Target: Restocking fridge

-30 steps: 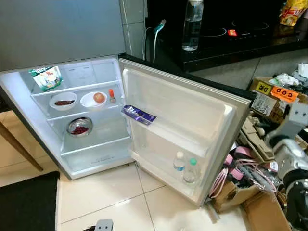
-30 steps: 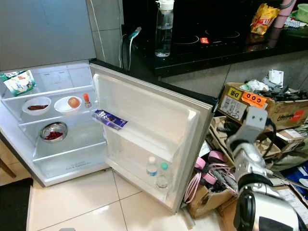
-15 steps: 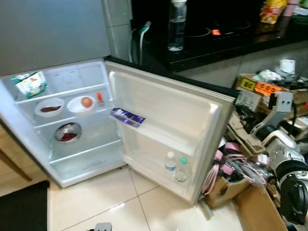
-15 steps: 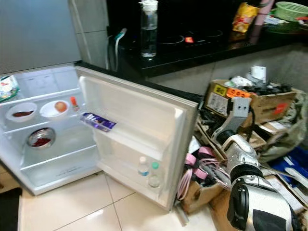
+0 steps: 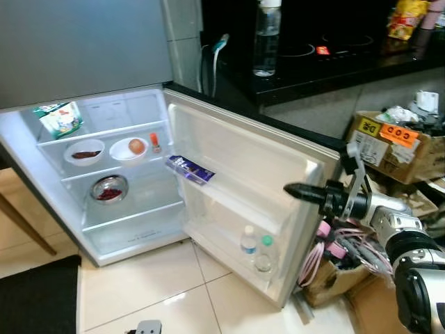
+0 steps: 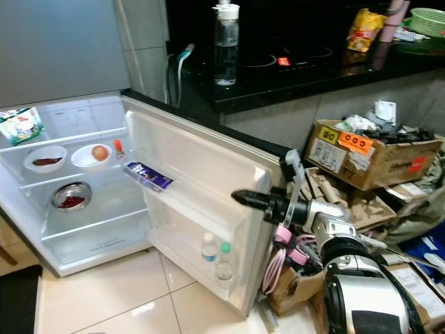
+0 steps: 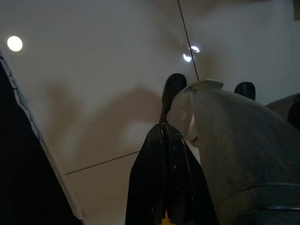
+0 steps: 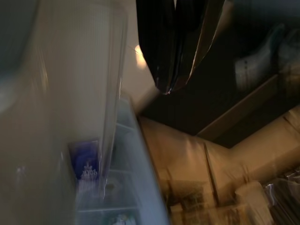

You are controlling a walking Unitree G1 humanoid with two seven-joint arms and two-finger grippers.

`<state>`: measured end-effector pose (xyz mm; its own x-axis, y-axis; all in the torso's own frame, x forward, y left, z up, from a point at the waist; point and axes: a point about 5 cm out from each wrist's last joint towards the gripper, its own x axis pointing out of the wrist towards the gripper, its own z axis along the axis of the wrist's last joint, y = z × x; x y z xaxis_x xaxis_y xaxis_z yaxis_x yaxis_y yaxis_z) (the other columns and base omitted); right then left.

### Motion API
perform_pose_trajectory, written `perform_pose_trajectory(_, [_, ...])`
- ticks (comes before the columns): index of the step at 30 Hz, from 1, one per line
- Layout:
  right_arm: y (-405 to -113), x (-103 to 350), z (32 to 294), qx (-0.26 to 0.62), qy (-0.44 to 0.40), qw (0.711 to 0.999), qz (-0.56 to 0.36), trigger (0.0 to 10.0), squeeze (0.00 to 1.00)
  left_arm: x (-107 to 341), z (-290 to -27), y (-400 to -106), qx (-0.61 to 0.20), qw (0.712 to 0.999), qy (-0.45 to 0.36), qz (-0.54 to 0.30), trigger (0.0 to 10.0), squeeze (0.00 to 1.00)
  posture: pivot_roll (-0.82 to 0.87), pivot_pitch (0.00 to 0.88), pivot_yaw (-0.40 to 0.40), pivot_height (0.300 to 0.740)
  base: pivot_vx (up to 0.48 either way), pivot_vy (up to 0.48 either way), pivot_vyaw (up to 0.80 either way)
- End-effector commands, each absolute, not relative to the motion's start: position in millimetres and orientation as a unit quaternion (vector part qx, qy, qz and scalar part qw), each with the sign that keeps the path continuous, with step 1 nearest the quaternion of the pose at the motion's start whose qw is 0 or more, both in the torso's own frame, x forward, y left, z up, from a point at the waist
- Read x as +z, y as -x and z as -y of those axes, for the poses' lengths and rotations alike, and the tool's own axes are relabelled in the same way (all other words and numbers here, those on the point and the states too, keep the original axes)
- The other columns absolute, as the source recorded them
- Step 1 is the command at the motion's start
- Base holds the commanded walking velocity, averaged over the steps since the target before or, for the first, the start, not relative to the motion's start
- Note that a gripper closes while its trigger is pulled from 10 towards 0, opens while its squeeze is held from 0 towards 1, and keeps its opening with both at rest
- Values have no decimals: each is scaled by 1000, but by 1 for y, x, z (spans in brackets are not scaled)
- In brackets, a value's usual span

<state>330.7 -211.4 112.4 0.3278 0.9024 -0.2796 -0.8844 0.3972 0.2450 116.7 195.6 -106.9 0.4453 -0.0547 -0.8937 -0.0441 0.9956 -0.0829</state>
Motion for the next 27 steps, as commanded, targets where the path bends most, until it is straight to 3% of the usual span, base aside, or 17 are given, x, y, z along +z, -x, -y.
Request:
perform_pose_trajectory(1, [-327,106,216,544,-3,810,-218,10000,0,-110,-195,-108,-1,840,50,-541,10000,0,-75,0,-23,740,0,0,0])
perform_pose_trajectory(8, [-314,89,259,454,129,809,-351,10000,0,-109,-195,-109,-3,840,49,-540,10000,0,-76,0,-19,740,0,0,0])
perform_pose_trajectory(12, [-328,104,287,304,217,862,-342,10000,0,-109,-197,-110,-3,840,47,-540,10000,0,-75,0,-17,740,0,0,0])
perform_pose_trajectory(15, [-340,119,300,192,235,903,-303,10000,0,-109,-197,-110,-2,840,46,-540,10000,0,-75,0,-17,740,0,0,0])
perform_pose_trajectory(16, [-340,119,300,192,235,903,-303,10000,0,-109,-197,-110,-2,840,46,-540,10000,0,-75,0,-17,740,0,0,0])
perform_pose_trajectory(18, [-353,138,302,121,224,939,-233,10000,0,-109,-197,-110,-3,841,45,-540,10000,0,-76,0,-17,740,0,0,0])
perform_pose_trajectory(21, [-363,155,296,85,208,961,-162,10000,0,-109,-197,-111,-4,841,45,-539,10000,0,-77,0,-18,740,0,0,0])
perform_pose_trajectory(24, [-370,163,282,98,178,973,-113,10000,0,-109,-196,-112,-6,842,46,-538,10000,0,-77,0,-18,740,0,0,0])
perform_pose_trajectory(27, [-376,163,253,179,158,968,-76,10000,0,-109,-195,-112,-6,842,46,-538,10000,0,-74,0,-22,740,0,0,0])
